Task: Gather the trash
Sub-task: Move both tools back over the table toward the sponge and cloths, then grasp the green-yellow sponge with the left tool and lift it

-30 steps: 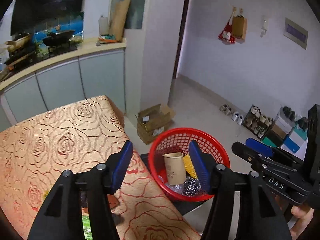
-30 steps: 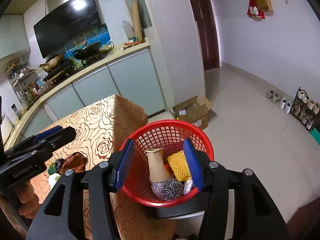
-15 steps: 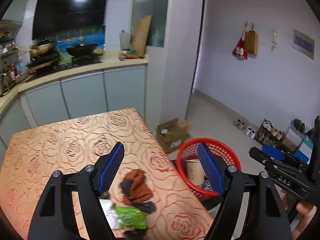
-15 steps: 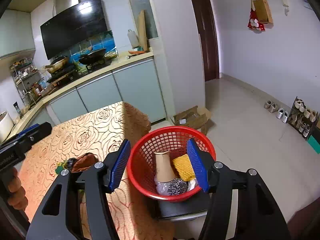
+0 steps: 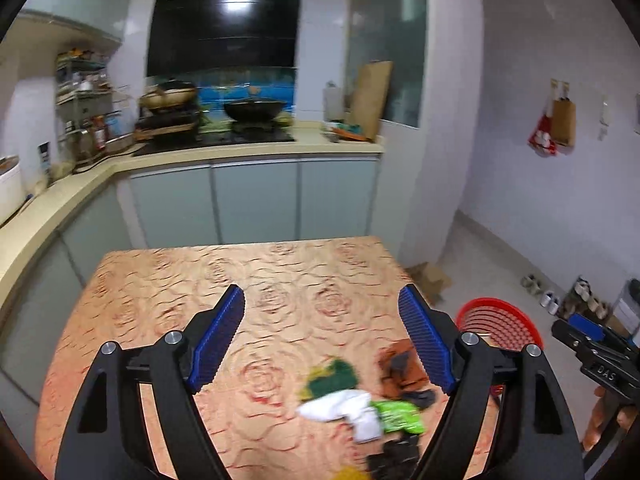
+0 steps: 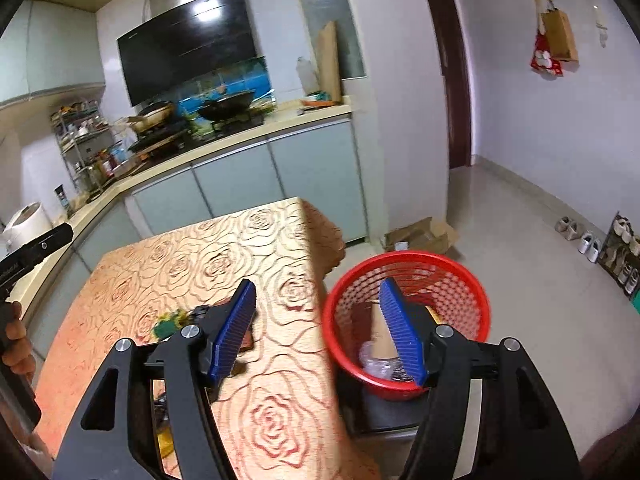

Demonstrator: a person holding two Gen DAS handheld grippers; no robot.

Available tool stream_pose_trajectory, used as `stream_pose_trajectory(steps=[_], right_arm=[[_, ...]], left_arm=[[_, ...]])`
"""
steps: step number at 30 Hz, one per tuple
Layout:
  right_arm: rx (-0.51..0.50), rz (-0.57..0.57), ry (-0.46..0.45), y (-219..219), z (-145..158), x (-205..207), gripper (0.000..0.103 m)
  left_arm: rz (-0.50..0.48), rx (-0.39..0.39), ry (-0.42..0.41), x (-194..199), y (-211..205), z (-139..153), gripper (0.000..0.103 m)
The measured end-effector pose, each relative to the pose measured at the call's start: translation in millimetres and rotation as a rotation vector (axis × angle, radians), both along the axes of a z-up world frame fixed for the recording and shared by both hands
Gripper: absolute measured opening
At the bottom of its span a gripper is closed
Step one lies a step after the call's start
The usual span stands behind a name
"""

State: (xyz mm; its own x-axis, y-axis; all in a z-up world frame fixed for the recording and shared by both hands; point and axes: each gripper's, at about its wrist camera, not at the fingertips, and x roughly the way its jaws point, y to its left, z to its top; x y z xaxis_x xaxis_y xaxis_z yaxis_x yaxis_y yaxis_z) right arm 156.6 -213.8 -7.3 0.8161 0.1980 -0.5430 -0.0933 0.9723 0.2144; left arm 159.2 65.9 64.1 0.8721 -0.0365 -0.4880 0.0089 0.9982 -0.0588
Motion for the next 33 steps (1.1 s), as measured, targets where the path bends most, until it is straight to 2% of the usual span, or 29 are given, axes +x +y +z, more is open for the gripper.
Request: stream_pose_trajectory(steps=[8,16,23,29,33], right_arm=[[-0.001,0.067,0.015,34.8,-3.1,1.4,0.062],[-0.021,0.111,0.022,57.8,-4.6,0.4,0.062],[-0.025,0.116,0.024,62.4,-3.8,3.4,0.062],[-0.032,0.112,0.034,62.5,-5.9,7.9,0.062],[-0.029,0.100,0.042,58.1,-8.9,11.3,0.062]], left_arm=[[0.064,0.019,0.013,-21.7,32.6,-12.1,0.077],[0.045,0.039,0.048,-25.3,41.5,-30.9,0.077],[-0.036,0.084,0.088,-14.0,29.7,-51.7,0.081],[-0.116,0.087,0.142,9.0,13.7,-71.7,0.081],[-0.172,0.141,0.175,26.6,0.8,-89.8,0.081]])
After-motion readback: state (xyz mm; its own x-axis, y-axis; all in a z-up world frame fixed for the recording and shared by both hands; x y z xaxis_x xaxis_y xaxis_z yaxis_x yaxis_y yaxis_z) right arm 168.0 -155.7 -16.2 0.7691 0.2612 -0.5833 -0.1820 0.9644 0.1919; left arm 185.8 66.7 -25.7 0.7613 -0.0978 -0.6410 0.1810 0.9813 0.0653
